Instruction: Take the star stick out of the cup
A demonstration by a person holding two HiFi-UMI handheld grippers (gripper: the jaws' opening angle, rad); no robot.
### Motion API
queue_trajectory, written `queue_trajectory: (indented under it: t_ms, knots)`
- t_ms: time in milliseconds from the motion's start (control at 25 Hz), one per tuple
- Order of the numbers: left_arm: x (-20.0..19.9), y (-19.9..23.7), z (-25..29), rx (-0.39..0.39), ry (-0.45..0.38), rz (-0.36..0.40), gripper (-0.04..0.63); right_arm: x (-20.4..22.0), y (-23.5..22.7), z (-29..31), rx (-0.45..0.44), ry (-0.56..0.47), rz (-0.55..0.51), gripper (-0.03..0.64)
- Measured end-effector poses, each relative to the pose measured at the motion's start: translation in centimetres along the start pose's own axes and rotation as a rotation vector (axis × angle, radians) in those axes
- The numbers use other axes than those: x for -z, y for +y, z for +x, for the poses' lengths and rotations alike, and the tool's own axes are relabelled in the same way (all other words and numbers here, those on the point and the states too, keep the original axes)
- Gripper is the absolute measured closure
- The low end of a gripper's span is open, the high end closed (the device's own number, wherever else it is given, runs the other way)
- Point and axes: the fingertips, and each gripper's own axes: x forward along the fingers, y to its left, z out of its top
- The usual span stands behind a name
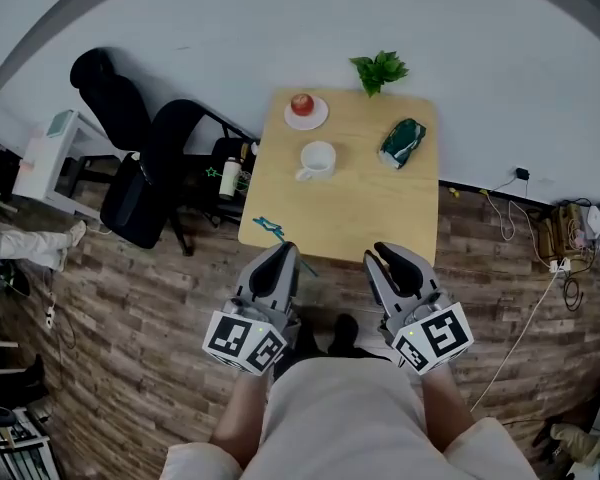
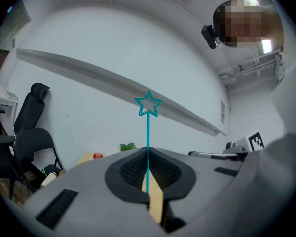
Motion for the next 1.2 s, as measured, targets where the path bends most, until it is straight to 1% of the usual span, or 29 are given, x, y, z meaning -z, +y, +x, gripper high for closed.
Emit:
queue_trajectory:
  t_ms: [360,720,880,1000,1200]
  knots:
    - [-0.5,-0.9,-0.4,-0.008,0.001,0.03,0.583,-0.5,0.5,0.3,0.002,-0.01,-0.023,0.577]
    - [-0.7,-0.5,-2.3,-0.016,-0.005,0.038,0.583,-0.5,2.6,0.9,-0.02,-0.018,-0.037,0.595]
    - [-1.2,-0.5,-2.2,-0.008,-0.009,0.046,0.583,-1.0,2.7,0.9,-0.002,-0.027,-0.053,0.611]
    - [-1.3,-0.5,-2.4,0.004,-0.007,0.048,0.583,-1.1,2.8,0.8,0.019,-0.038,-0.046,0.617]
    - [-1.4,-0.6,-2.8,0.011,-0.007,0.049,0.583,-1.0,3.3,0.4,0.018,-0.044,-0.03,0.618]
